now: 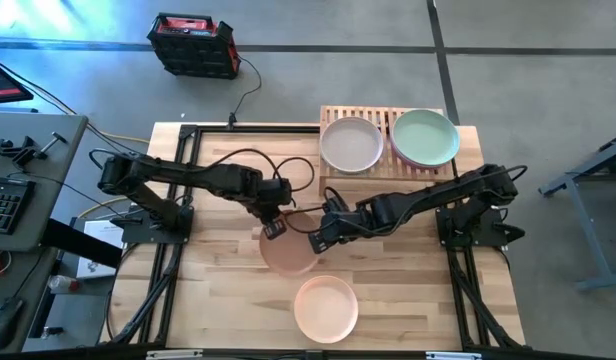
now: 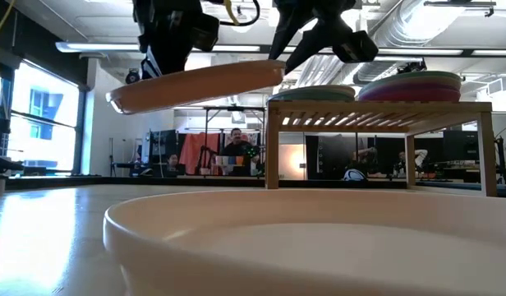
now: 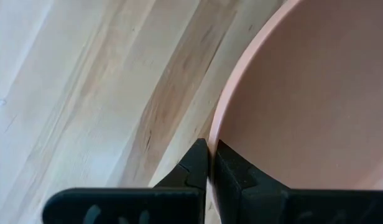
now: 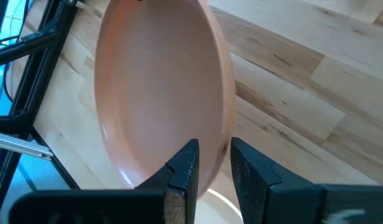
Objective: Place and stack plates onto a shelf
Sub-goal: Stack the brown plate on top of the gray plate on the shelf
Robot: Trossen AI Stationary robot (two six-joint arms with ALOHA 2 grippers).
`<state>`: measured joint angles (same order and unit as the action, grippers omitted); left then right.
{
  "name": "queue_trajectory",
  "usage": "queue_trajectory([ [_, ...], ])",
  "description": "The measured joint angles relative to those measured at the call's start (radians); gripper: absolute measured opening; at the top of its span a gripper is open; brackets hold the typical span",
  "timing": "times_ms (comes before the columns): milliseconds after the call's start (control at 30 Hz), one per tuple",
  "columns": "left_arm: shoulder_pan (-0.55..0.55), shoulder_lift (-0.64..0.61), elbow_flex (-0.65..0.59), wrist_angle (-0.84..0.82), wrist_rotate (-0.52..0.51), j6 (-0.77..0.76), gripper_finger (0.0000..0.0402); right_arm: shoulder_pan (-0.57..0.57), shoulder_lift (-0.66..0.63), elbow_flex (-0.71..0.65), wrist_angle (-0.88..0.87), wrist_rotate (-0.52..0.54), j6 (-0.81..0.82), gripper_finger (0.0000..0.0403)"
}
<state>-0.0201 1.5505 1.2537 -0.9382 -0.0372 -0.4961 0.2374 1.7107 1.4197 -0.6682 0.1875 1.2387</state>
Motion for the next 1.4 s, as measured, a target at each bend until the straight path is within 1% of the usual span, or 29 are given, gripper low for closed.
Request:
queue_trajectory([
  [300, 0.000, 0.000, 0.000, 0.034, 0.005, 0.001, 0.0001, -0.001, 0.000, 0.000, -0.008, 0.008, 0.003, 0.0073],
  [433, 0.000, 0.000, 0.000, 0.058, 0.007, 0.000, 0.0001, -0.002, 0.000, 0.000, -0.042, 0.022, 0.045, 0.0073],
  [600, 0.000, 0.000, 0.002, 0.069, 0.014, 0.001, 0.0001, -0.002, 0.000, 0.000, -0.052, 0.022, 0.055, 0.0072],
  [700, 0.000, 0.000, 0.002, 0.077, 0.025, 0.001, 0.0001, -0.002, 0.000, 0.000, -0.052, 0.028, 0.067, 0.0056],
  [800, 0.000, 0.000, 0.002, 0.077, 0.028, 0.001, 0.0001, -0.002, 0.000, 0.000, -0.052, 0.021, 0.067, 0.0017],
  [867, 0.000, 0.000, 0.002, 0.077, 0.029, 0.000, 0.0007, -0.003, 0.000, 0.000, -0.059, 0.017, 0.069, 0.0007],
  [967, -0.001, 0.000, 0.002, 0.077, 0.029, 0.002, 0.0018, -0.002, 0.000, 0.000, -0.056, 0.012, 0.089, 0.0011],
  [1133, -0.001, 0.000, 0.002, 0.076, 0.030, 0.003, 0.0032, -0.003, 0.000, 0.000, -0.057, 0.003, 0.103, 0.0004],
  [1233, -0.001, 0.000, 0.002, 0.076, 0.050, 0.003, 0.0042, -0.002, 0.000, 0.000, -0.056, -0.003, 0.108, 0.0002],
  [1400, 0.000, 0.000, 0.002, 0.079, 0.058, 0.018, 0.0068, -0.002, 0.000, 0.000, -0.056, -0.006, 0.118, 0.0001],
])
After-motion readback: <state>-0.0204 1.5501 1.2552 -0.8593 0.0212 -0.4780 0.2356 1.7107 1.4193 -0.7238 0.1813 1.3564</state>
